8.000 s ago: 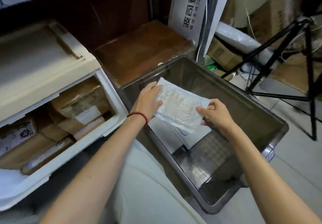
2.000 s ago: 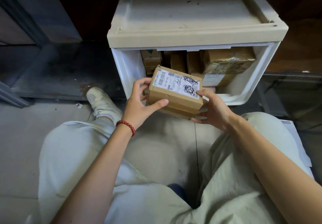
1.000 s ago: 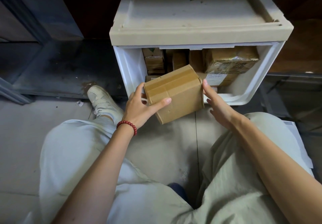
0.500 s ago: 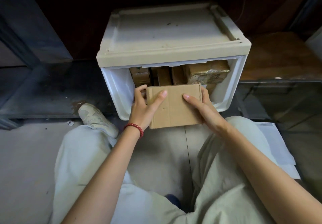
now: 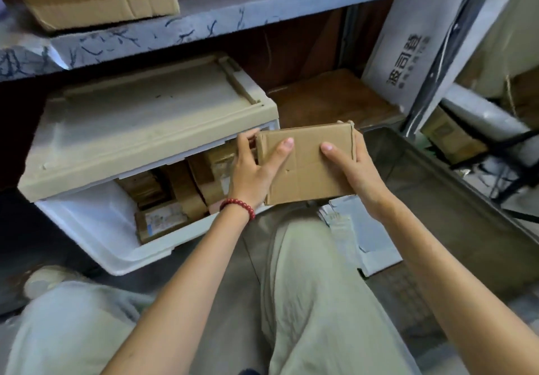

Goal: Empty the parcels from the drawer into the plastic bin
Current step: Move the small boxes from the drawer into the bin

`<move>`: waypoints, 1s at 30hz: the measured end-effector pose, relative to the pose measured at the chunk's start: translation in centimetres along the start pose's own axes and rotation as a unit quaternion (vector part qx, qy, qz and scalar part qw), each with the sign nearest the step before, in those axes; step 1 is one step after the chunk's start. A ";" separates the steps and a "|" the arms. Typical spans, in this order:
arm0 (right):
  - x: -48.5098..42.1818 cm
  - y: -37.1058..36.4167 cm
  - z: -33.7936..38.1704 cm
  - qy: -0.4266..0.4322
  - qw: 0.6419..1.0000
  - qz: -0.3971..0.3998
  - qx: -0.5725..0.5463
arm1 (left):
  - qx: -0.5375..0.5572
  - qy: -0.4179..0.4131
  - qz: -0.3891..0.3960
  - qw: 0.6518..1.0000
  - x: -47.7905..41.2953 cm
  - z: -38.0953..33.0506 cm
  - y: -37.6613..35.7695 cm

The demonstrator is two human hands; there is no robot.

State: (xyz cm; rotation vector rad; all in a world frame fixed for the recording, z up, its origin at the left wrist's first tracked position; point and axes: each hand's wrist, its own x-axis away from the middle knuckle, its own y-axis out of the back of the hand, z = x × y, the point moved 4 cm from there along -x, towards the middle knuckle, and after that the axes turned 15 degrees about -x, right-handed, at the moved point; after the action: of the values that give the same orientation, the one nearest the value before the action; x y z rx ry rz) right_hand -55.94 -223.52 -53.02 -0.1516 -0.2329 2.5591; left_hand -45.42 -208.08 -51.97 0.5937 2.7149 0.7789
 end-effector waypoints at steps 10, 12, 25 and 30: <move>1.0 12.9 -2.9 -0.060 0.978 -0.189 -0.068 | -0.043 -0.056 0.169 0.983 -3.4 -4.4 -12.7; 1.5 14.8 -4.2 -0.089 0.971 -0.209 -0.074 | -0.059 -0.077 0.215 0.972 -3.8 -4.4 -15.2; 2.0 19.2 -16.2 -0.227 0.897 -0.372 -0.075 | -0.477 -0.303 0.171 0.807 -5.7 0.0 -22.3; 0.5 16.6 -21.8 -0.320 0.871 -0.365 -0.075 | -0.506 -0.293 0.150 0.797 -7.7 2.8 -21.5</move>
State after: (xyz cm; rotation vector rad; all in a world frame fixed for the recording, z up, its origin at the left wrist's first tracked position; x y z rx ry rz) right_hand -61.63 -234.05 -77.61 0.6295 -0.6075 1.7463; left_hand -44.39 -226.94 -65.13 0.7866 1.3444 1.6026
